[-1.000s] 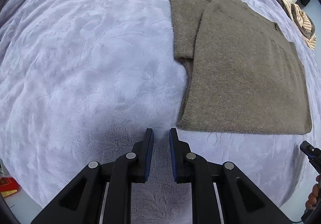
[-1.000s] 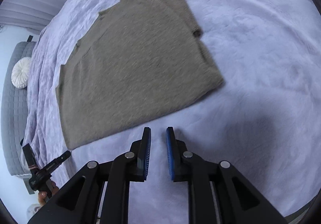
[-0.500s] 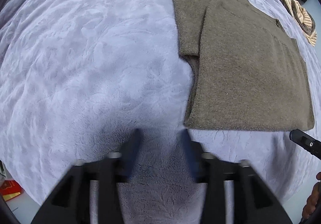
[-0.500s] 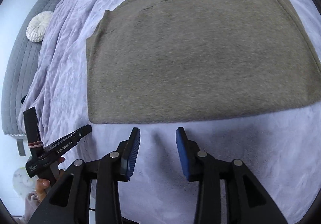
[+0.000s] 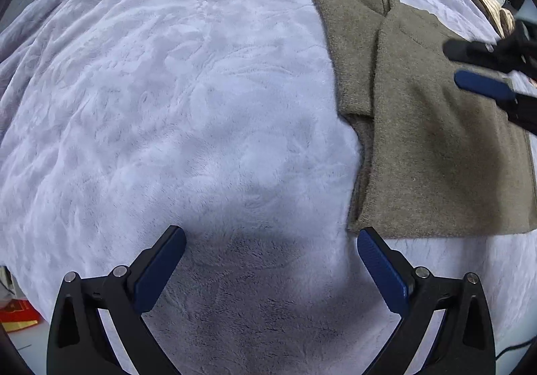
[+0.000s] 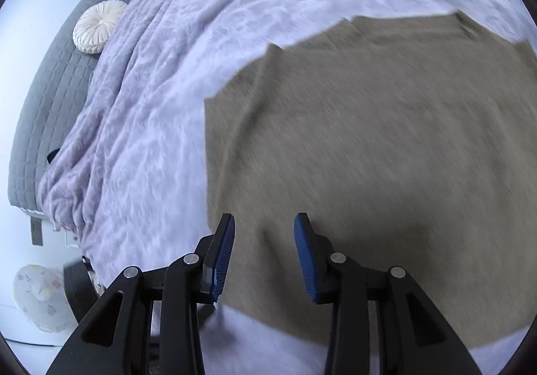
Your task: Fold small clothes
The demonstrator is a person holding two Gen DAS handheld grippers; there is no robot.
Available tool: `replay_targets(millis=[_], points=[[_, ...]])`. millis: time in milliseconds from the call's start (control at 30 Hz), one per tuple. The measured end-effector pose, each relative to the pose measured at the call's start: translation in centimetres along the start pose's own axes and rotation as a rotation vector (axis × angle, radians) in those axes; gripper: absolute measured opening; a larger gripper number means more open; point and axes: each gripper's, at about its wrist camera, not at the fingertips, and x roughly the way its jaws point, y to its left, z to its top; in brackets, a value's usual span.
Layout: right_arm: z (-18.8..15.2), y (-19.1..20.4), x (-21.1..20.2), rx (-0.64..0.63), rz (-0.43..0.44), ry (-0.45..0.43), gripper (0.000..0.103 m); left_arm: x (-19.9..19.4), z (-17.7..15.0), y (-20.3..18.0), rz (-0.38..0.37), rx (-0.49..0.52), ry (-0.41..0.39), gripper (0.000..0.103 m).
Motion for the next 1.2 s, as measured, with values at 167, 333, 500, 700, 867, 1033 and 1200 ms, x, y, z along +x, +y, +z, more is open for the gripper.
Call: replay_targets(millis=[167,333,500,700,867,1033,1200], points=[[3.8,0.4,2.1,0.043,-0.031,-0.11,0.004,-0.4,0.7,1.0,-0.041,-0.005,-0.029,0.103],[5.5,0.1,6.4,0.041,-0.054,-0.035,0.004,-1.1,2.2,3.4,-0.081,-0.037,-0.076,0.103],[5.7,3.0,7.5,-0.18,-0.164,-0.009,0.004,-0.7,2.8,4.7,-0.046,-0.043,-0.072,0.103],[2.8,3.7,3.2,-0.186,-0.066,-0.005,0.004,-1.9,4.3,6.4,-0.086,-0.046,-0.094,0.103],[-3.1,3.6,3.8,-0.229,-0.069,0.093,0.004,-1.4,5.0,6.7,-0.087,-0.056,-0.072,0.103],[-8.6,3.0,4.8,-0.242,-0.052,0.169,0.004,-1.2,2.8,3.9,-0.073,-0.043,-0.047,0.103],[-10.6,1.2,3.0,-0.138,0.033,0.209,0.004,-0.9,2.1,3.1,-0.093,-0.05,-0.013,0.103]])
